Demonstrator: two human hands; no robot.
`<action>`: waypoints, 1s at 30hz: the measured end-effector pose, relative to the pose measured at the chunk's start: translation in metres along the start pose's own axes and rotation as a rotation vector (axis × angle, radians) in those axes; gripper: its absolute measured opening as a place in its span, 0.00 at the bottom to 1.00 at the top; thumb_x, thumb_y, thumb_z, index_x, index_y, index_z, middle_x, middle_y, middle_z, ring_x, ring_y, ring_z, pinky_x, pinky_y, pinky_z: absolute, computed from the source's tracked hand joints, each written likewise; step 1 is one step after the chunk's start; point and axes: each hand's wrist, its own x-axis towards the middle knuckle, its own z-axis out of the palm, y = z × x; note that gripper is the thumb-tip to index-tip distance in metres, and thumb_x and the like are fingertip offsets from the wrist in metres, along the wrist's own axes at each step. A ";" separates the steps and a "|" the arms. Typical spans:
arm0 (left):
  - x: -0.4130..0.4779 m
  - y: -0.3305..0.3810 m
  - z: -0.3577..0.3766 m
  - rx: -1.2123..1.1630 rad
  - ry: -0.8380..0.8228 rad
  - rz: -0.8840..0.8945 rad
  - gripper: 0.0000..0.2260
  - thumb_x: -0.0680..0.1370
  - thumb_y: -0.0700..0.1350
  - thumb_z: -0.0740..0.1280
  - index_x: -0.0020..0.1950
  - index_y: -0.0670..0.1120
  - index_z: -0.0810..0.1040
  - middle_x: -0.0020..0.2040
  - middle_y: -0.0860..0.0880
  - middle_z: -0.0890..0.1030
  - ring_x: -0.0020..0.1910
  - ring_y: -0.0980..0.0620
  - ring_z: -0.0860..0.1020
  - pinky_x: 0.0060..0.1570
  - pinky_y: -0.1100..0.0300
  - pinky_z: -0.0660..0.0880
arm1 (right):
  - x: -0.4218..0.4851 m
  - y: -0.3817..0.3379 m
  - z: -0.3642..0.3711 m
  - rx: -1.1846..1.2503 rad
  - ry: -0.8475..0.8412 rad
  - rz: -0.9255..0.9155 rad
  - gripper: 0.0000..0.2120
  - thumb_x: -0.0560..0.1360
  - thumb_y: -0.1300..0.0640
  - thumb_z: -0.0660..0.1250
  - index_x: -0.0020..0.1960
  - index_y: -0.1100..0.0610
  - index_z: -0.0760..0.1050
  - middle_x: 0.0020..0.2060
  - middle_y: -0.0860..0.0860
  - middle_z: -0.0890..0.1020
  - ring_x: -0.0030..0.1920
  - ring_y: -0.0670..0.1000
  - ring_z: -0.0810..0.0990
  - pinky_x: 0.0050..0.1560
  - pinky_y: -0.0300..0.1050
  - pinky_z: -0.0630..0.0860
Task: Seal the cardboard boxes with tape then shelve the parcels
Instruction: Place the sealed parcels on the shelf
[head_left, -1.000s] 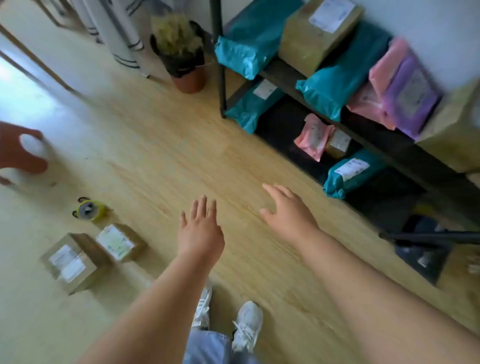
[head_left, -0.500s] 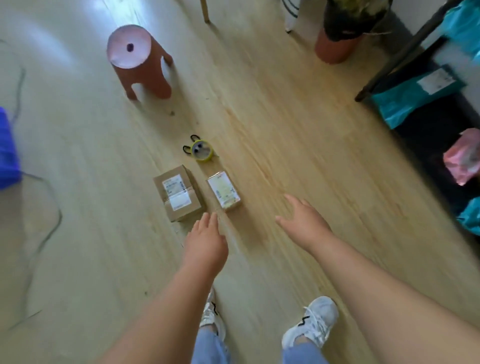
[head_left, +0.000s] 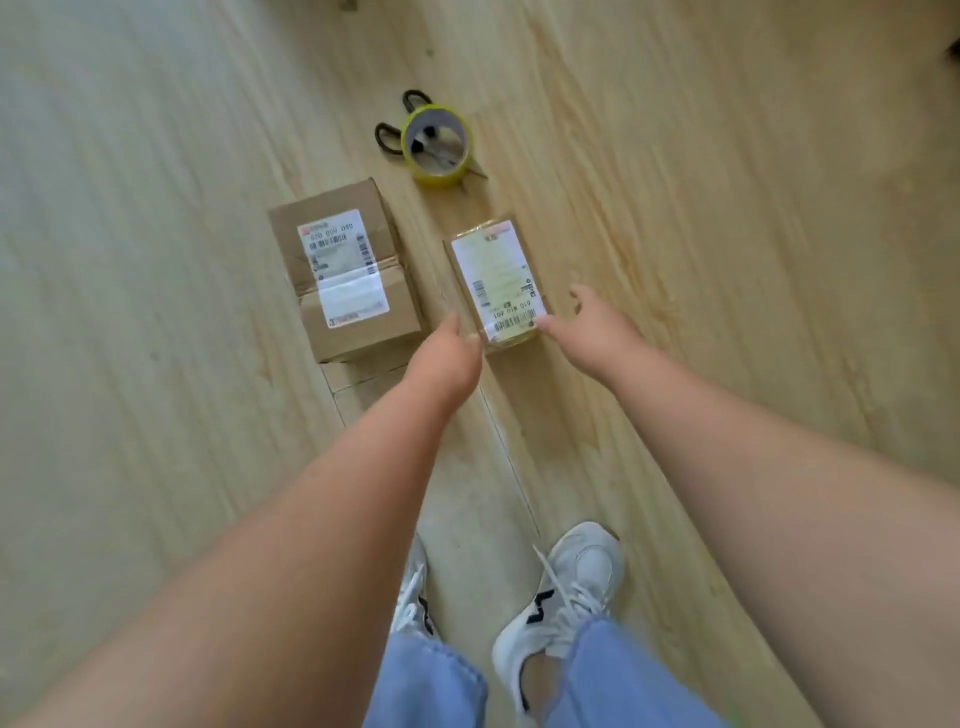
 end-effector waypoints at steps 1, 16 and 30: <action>0.014 -0.001 0.005 -0.023 -0.006 -0.001 0.23 0.85 0.44 0.53 0.80 0.44 0.54 0.77 0.44 0.64 0.73 0.44 0.66 0.64 0.57 0.66 | 0.013 0.003 0.006 0.004 -0.004 0.001 0.34 0.81 0.46 0.64 0.81 0.55 0.54 0.77 0.54 0.65 0.75 0.57 0.66 0.69 0.50 0.66; 0.007 0.018 0.023 -0.662 -0.011 -0.161 0.11 0.83 0.48 0.60 0.60 0.43 0.74 0.53 0.41 0.82 0.44 0.46 0.82 0.44 0.57 0.81 | -0.013 0.028 0.016 0.712 -0.030 0.027 0.28 0.71 0.43 0.76 0.65 0.48 0.69 0.55 0.38 0.78 0.52 0.38 0.76 0.43 0.38 0.67; -0.189 0.167 -0.074 -0.413 -0.103 -0.045 0.42 0.66 0.69 0.72 0.74 0.50 0.68 0.68 0.49 0.73 0.67 0.45 0.72 0.68 0.44 0.68 | -0.224 0.028 -0.157 1.204 -0.018 0.053 0.17 0.68 0.58 0.77 0.55 0.49 0.77 0.40 0.45 0.85 0.41 0.50 0.82 0.55 0.51 0.77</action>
